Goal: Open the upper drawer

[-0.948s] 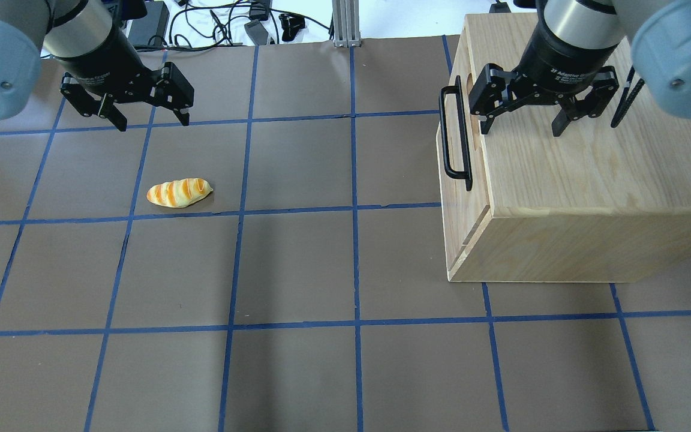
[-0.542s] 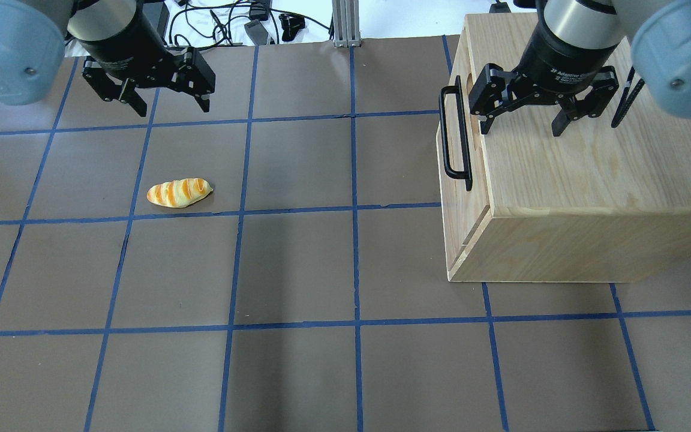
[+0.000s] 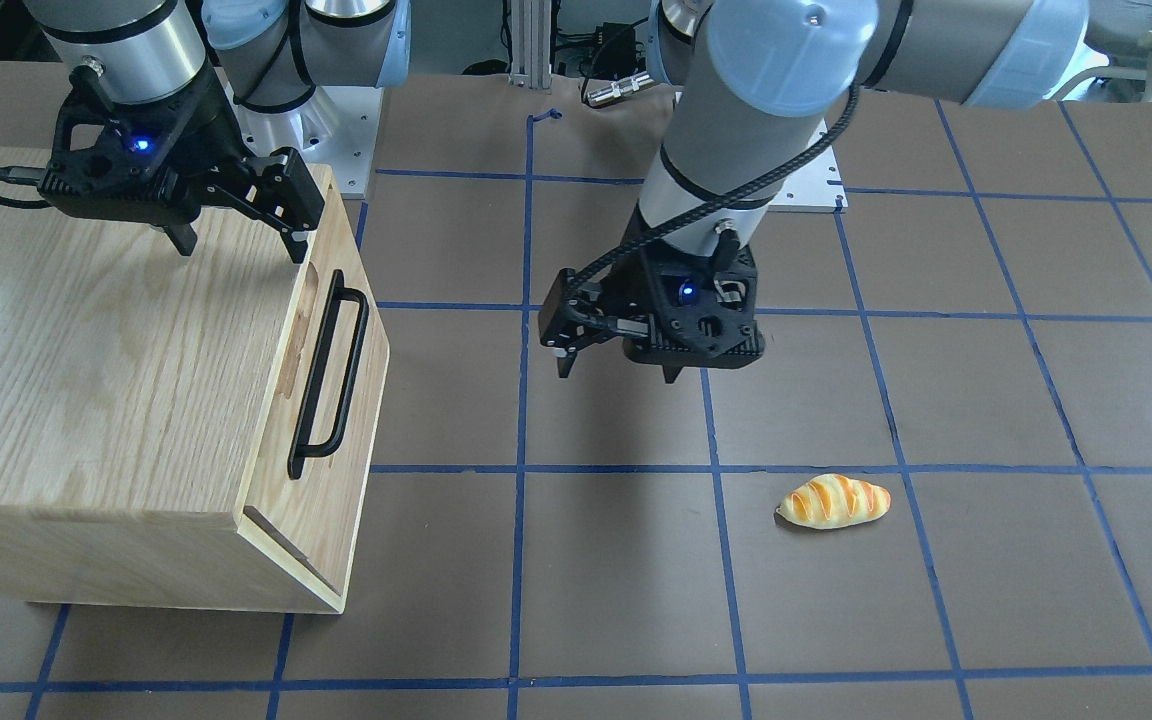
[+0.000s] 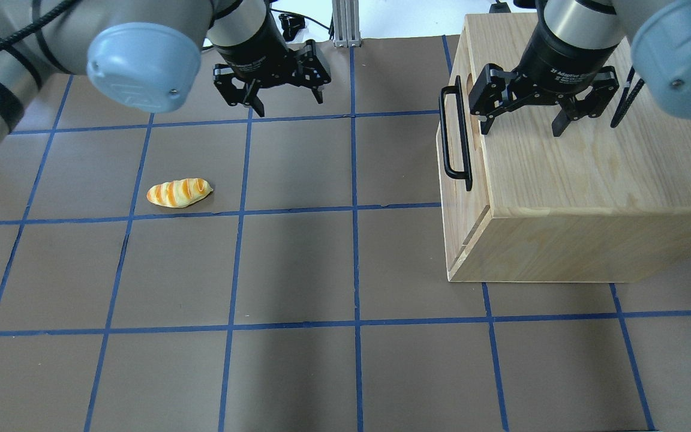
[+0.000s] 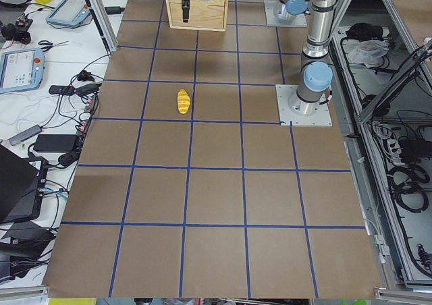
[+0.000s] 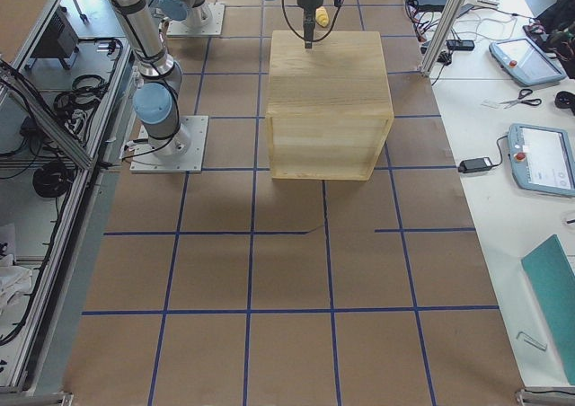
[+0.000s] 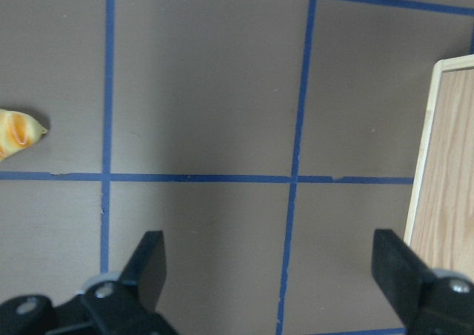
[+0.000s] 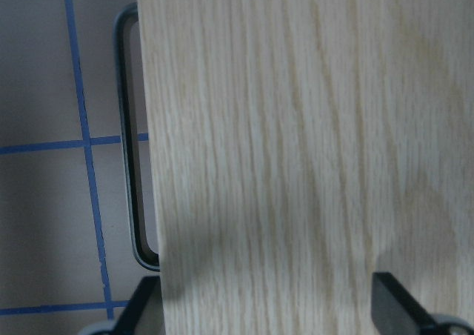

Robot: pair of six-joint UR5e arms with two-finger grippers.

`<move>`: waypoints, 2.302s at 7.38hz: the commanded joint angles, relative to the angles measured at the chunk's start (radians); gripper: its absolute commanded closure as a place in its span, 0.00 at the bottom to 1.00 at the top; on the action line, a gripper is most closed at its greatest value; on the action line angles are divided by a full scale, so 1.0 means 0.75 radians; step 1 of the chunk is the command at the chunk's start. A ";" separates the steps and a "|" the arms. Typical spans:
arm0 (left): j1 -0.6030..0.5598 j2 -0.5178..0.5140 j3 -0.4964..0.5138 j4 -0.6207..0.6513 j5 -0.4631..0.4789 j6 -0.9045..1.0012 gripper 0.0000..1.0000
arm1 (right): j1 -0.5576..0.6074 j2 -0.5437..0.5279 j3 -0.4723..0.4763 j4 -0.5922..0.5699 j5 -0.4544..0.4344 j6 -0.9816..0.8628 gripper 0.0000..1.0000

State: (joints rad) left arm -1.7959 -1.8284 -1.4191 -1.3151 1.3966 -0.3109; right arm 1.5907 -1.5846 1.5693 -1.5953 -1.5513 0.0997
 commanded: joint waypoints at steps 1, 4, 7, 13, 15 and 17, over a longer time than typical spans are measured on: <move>-0.084 -0.082 0.051 0.055 -0.093 -0.113 0.00 | 0.000 0.000 0.000 0.000 -0.001 0.000 0.00; -0.172 -0.172 0.058 0.213 -0.138 -0.280 0.00 | 0.000 0.000 0.000 0.000 0.001 0.000 0.00; -0.242 -0.223 0.064 0.281 -0.162 -0.385 0.00 | 0.000 0.000 0.000 0.000 0.001 0.000 0.00; -0.289 -0.243 0.064 0.281 -0.171 -0.406 0.00 | 0.000 0.000 0.000 0.000 0.001 0.000 0.00; -0.291 -0.244 0.064 0.281 -0.171 -0.406 0.00 | 0.000 0.000 0.000 0.000 -0.001 0.000 0.00; -0.291 -0.260 0.062 0.279 -0.162 -0.404 0.00 | 0.000 0.000 0.000 0.000 0.001 0.000 0.00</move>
State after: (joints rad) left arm -2.0144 -2.0153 -1.3716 -1.1047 1.2700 -0.6141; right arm 1.5907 -1.5846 1.5693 -1.5953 -1.5519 0.0997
